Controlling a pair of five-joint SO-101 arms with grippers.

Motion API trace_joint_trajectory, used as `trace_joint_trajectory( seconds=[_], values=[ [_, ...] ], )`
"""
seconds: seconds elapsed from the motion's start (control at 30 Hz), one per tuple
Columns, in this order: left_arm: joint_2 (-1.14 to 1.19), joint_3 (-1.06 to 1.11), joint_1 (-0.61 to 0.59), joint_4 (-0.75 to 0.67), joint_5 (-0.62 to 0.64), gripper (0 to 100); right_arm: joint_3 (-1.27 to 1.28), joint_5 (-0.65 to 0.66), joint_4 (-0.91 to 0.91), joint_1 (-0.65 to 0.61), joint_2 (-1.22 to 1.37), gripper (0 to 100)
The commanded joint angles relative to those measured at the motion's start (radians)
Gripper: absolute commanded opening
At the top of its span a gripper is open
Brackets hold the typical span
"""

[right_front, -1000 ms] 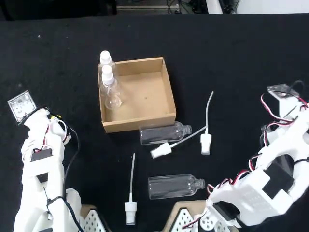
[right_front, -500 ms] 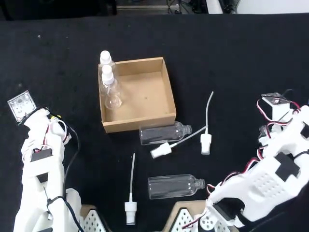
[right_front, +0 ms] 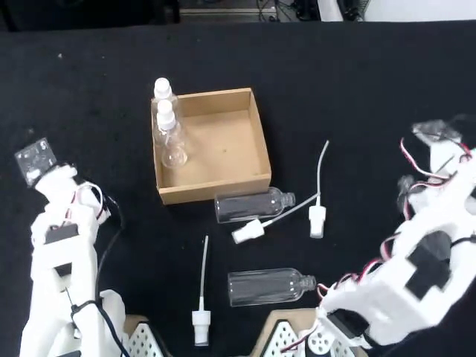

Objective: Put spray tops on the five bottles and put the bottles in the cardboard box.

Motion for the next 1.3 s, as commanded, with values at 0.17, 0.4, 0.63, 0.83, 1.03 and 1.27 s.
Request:
trace_joint_trajectory(
  seconds=[0.17,0.4,0.63,0.83,1.03,1.27],
  values=[
    [-0.032,-0.493,0.14,0.695,-0.367,4,-0.064,-0.187,0.015,-0.123,-0.275,1.1],
    [-0.025,-0.825,0.348,1.171,-0.551,4,-0.067,-0.18,-0.029,-0.101,-0.277,1.1],
    [-0.018,-0.903,0.582,1.329,-0.652,5,-0.062,-0.178,-0.083,-0.046,-0.277,1.1],
    [-0.018,-0.757,0.832,1.326,-0.597,16,-0.065,-0.178,-0.083,-0.032,-0.259,1.1],
    [-0.031,-0.587,0.981,1.249,-0.453,27,-0.068,-0.178,-0.083,-0.038,-0.213,1.1],
    [-0.032,-0.443,0.995,1.097,-0.144,27,-0.07,-0.178,-0.083,-0.032,-0.186,1.1]
  ],
)
